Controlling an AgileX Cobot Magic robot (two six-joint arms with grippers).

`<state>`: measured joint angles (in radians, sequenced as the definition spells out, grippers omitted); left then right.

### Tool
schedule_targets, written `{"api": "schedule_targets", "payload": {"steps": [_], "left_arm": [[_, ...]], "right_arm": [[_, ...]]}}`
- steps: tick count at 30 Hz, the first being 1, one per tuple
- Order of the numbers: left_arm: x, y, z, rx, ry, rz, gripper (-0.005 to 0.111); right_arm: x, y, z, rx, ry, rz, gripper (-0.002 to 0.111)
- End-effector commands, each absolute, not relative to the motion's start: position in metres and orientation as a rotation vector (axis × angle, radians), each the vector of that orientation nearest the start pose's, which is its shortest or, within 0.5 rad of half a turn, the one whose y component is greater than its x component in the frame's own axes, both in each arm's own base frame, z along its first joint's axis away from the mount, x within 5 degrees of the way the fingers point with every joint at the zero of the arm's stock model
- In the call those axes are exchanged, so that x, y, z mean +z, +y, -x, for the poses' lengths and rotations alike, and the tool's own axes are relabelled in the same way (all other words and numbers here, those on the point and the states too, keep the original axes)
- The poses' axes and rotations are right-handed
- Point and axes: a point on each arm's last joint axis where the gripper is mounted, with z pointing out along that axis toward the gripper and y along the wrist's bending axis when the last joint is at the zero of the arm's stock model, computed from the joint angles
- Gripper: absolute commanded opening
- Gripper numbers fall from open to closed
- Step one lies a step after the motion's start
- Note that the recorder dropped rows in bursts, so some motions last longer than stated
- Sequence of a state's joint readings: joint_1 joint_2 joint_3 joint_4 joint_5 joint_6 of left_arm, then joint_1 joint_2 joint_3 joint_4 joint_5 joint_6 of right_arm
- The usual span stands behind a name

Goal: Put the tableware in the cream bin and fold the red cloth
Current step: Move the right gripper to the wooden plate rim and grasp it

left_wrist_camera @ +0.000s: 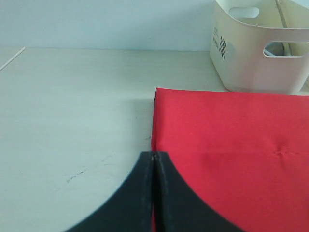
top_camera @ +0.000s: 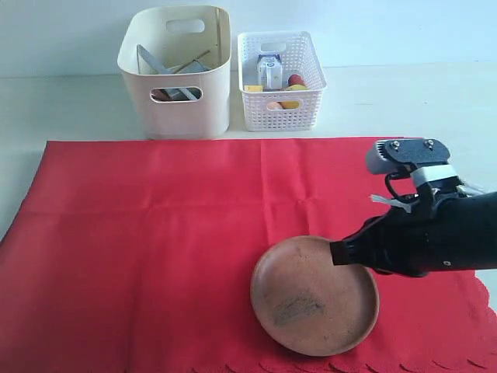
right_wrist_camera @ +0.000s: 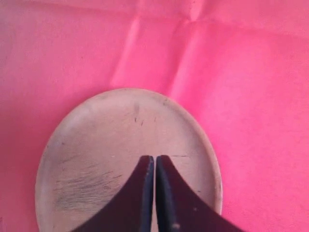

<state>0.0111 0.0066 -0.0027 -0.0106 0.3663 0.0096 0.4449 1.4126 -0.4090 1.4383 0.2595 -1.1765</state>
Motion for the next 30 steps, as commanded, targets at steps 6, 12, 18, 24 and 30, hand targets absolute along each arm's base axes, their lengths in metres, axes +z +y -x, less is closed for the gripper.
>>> {"api": "schedule_targets", "payload": {"steps": [6,12,18,24,30], "left_arm": [[0.181,0.0,-0.053,0.006,1.837,0.009,0.0],[0.181,0.0,-0.053,0.006,1.837,0.009,0.0],[0.181,0.0,-0.053,0.006,1.837,0.009,0.0],[0.181,0.0,-0.053,0.006,1.837,0.009,0.0],[0.181,0.0,-0.053,0.006,1.837,0.009,0.0]], "right_arm": [[0.146,0.107,-0.183,0.54,2.618,0.256,0.05],[0.123,0.106,-0.183,0.477,2.749,0.217,0.051],[0.101,0.106,-0.182,0.438,2.845,0.289,0.05],[0.099,0.108,-0.178,0.477,2.872,0.358,0.021],[0.117,0.109,-0.179,0.504,2.785,0.36,0.0]]}}
